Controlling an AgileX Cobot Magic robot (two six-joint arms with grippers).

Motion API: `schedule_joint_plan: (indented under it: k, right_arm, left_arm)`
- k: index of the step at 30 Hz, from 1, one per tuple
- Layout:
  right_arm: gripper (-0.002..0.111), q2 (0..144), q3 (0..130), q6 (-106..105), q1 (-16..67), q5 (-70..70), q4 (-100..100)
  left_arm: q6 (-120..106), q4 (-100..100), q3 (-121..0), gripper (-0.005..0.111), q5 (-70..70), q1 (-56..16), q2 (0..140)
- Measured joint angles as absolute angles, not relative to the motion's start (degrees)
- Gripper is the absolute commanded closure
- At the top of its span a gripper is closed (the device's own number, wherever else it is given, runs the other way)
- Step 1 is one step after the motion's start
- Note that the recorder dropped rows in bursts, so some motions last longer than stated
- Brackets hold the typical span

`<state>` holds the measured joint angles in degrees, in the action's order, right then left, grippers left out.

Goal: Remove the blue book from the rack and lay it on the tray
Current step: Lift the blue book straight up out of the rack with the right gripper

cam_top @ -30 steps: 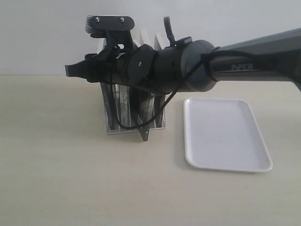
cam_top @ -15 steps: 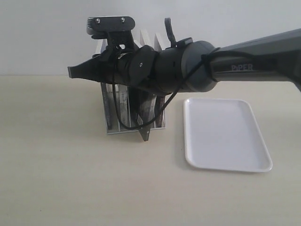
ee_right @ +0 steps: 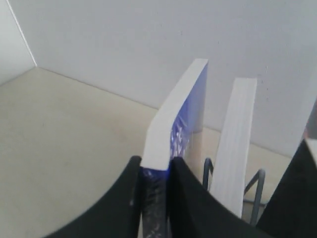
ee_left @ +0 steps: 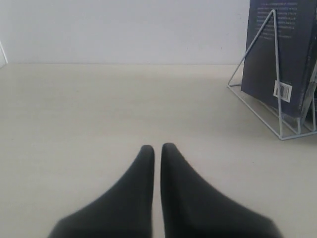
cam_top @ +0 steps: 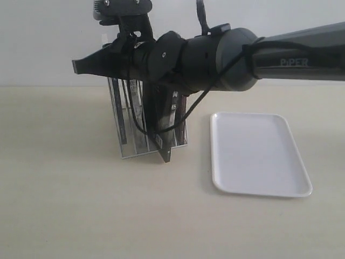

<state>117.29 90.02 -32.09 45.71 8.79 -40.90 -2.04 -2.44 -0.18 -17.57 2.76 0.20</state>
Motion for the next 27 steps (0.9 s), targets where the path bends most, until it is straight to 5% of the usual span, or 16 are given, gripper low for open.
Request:
schedule_joint_plan:
  k: [27]
  right_arm:
    - [0.109, 105.27, 92.31, -41.39, 46.18, 10.21, -41.76]
  left_arm:
    - [-2.04, -2.44, -0.18, 0.103, -17.57, 2.76, 0.20]
